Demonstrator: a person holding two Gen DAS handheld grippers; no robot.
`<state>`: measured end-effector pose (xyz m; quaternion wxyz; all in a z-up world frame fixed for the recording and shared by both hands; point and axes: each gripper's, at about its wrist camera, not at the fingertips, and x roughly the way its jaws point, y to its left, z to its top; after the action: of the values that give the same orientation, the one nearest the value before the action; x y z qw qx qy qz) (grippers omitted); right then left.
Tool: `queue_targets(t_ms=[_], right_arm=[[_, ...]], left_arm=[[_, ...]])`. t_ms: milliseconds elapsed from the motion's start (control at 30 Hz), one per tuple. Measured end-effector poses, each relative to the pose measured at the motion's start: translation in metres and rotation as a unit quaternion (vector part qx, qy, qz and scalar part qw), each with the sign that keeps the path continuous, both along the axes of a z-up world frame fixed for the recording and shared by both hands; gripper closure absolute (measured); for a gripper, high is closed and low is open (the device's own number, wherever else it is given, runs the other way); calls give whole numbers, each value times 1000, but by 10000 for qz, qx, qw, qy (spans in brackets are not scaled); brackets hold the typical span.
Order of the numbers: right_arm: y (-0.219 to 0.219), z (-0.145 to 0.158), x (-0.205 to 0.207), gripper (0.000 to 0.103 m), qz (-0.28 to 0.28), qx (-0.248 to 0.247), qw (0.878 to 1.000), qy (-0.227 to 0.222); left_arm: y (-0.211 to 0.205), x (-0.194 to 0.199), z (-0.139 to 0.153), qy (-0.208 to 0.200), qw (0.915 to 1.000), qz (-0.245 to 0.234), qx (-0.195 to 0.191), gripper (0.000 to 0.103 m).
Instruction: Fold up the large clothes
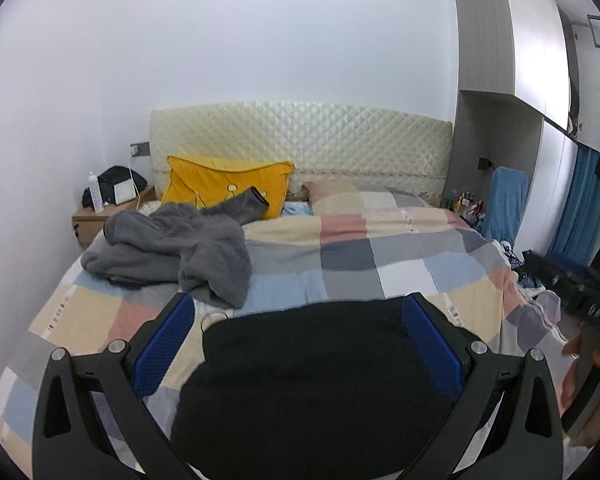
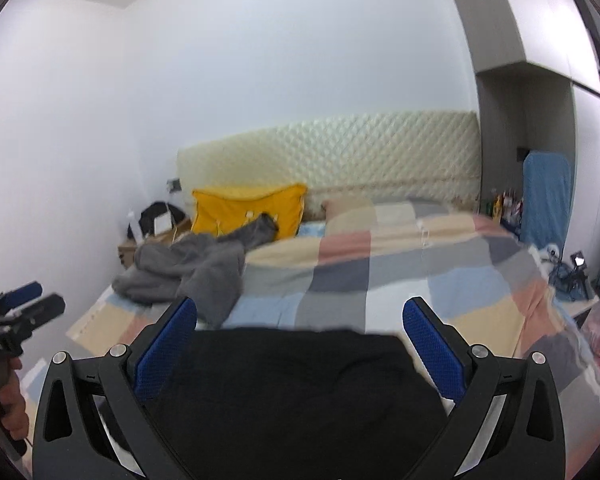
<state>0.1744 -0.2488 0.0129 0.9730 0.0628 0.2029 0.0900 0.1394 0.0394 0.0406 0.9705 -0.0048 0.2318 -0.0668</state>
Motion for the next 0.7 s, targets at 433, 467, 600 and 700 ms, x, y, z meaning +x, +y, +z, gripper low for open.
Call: queue_targets(t_ms=[433, 467, 600, 700], right_arm=[[-49, -172, 24, 4, -35, 267, 9832, 1803], [-61, -176, 26, 5, -97, 341, 9820, 1858], [-83, -184, 37, 5, -440, 178, 9790, 1982], [-102, -190, 53, 5, -442, 369, 9730, 2236]], left_arm=[[65, 41, -165, 1564, 9864, 257, 429, 0], [77, 42, -166, 1659, 9852, 235, 365, 0], [132, 45, -167, 2066, 9773, -159, -432, 0], [148, 46, -178, 2368, 9644, -721, -935, 0]])
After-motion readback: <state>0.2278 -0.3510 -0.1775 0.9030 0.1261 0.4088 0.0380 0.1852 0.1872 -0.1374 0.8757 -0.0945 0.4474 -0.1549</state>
